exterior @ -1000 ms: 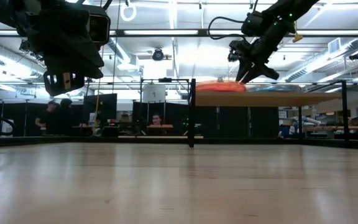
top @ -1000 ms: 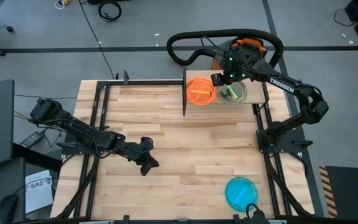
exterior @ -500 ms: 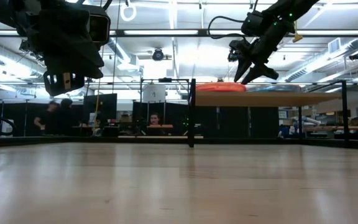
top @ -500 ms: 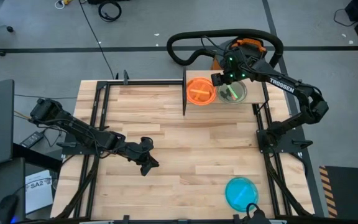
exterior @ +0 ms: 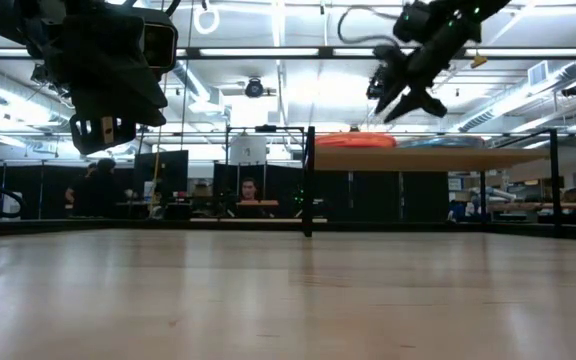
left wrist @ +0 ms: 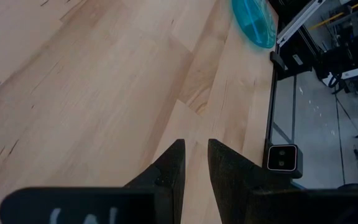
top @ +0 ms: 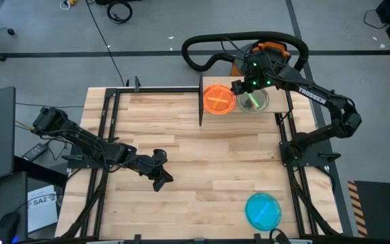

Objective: Place and stack plates onto a shelf
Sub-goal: Stack the blue plate on top of the green plate on the shelf

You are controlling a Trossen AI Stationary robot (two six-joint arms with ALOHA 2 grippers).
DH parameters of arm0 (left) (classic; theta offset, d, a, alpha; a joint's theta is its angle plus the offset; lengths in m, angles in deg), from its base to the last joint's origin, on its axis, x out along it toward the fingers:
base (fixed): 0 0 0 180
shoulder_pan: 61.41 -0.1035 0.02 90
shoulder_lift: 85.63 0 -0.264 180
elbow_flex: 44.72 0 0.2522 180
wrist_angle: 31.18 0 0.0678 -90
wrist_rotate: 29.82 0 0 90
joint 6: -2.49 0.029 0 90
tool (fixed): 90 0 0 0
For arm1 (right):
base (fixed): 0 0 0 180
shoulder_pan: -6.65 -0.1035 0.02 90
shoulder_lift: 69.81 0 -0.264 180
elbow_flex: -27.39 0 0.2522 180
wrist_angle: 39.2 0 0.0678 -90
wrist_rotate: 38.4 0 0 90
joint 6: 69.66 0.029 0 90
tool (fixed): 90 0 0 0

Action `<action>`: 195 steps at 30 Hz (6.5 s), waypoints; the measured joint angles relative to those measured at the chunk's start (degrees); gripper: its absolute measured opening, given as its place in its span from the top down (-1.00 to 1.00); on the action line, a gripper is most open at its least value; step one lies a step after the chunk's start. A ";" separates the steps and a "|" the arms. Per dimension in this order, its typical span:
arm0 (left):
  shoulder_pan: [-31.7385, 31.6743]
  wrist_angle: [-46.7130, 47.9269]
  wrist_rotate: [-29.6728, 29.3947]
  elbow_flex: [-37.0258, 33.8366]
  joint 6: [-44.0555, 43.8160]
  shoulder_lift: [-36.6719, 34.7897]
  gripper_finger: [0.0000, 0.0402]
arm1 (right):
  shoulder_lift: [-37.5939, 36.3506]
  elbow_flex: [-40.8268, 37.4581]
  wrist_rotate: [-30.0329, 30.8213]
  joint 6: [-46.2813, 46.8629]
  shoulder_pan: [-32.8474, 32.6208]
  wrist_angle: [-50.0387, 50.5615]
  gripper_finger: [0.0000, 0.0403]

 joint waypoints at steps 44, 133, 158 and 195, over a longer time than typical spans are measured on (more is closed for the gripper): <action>0.00 -0.42 -0.61 0.00 -0.05 -0.01 0.62 | -1.00 -0.02 16.94 34.03 -80.61 12.22 0.36; 0.02 -0.42 -0.61 0.00 0.46 -0.02 0.62 | 28.59 -8.61 -2.27 -4.02 -77.34 9.03 0.87; 0.00 -0.42 -0.61 0.00 0.46 -0.02 0.62 | 28.66 -6.99 -3.33 -4.77 -73.84 9.46 0.98; 0.00 -0.41 -0.61 0.00 0.46 -0.02 0.62 | 28.66 26.80 0.60 -30.30 -51.90 41.48 0.98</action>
